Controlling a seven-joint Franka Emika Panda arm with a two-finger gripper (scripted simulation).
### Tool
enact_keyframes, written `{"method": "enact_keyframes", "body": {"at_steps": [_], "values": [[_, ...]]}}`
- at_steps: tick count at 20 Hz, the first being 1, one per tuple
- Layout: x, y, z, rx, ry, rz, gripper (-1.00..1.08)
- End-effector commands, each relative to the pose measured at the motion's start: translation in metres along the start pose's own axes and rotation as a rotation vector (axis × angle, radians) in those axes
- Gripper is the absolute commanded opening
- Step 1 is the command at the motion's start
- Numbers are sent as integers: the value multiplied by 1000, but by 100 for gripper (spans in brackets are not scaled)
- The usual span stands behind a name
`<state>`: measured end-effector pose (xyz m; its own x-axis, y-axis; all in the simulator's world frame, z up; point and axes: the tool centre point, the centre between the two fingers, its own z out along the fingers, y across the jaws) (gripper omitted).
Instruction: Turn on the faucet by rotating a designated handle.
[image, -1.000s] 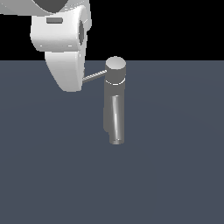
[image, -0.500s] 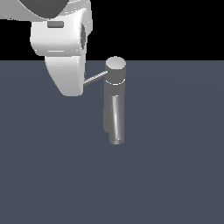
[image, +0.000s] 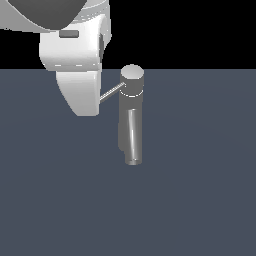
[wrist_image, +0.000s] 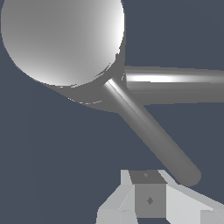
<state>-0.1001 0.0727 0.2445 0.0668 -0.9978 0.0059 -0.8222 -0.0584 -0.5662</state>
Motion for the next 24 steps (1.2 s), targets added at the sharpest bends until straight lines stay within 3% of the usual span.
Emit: {"method": "enact_keyframes", "body": {"at_steps": [1, 24], "values": [[14, 5, 1, -5, 13, 22, -100], [34, 33, 1, -8, 15, 25, -100]]}}
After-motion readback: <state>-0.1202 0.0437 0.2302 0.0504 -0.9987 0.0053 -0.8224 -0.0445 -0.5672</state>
